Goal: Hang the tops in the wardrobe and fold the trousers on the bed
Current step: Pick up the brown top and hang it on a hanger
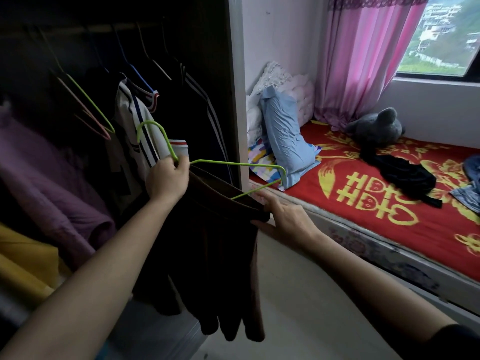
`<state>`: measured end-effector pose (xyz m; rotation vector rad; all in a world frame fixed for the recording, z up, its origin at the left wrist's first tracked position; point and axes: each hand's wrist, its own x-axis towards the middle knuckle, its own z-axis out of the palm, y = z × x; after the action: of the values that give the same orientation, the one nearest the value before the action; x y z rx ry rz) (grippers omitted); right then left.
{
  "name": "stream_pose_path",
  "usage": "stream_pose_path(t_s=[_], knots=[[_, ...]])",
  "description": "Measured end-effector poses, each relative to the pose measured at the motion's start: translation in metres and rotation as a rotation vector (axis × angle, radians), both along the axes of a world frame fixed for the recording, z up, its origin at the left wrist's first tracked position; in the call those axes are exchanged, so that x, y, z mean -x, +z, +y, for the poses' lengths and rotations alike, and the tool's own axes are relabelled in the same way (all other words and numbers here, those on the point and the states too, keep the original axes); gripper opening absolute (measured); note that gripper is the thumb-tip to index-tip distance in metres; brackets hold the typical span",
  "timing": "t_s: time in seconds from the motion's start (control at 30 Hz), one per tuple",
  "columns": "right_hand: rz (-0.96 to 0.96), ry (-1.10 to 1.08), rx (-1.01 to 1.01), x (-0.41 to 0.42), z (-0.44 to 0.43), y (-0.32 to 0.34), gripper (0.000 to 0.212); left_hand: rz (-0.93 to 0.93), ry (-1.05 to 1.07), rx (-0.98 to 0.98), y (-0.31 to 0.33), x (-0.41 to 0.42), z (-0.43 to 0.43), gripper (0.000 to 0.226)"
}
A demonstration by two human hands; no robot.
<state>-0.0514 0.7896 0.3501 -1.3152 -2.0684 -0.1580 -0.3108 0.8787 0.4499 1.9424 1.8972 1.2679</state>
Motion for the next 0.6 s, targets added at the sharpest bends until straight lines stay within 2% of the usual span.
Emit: stream_pose_path(t_s=[0.13, 0.27, 0.4, 0.5, 0.6], knots=[[-0.287, 0.128, -0.092, 0.003, -0.007, 0.005, 0.020, -0.001, 0.022, -0.029, -0.003, 0.005, 0.003, 0.053], [-0.381, 0.314, -0.044, 0.036, -0.016, 0.019, 0.019, 0.038, -0.009, -0.102, -0.004, -0.003, 0.002, 0.054], [-0.389, 0.434, 0.111, 0.057, -0.020, 0.022, 0.017, 0.048, -0.055, -0.161, 0.001, -0.006, 0.004, 0.052], [-0.318, 0.331, 0.222, 0.044, -0.012, 0.021, 0.025, 0.057, -0.043, -0.180, 0.004, 0.008, 0.009, 0.049], [-0.188, 0.164, 0.234, 0.009, -0.001, 0.019, 0.029, 0.110, -0.010, -0.171, 0.003, 0.035, 0.018, 0.047]])
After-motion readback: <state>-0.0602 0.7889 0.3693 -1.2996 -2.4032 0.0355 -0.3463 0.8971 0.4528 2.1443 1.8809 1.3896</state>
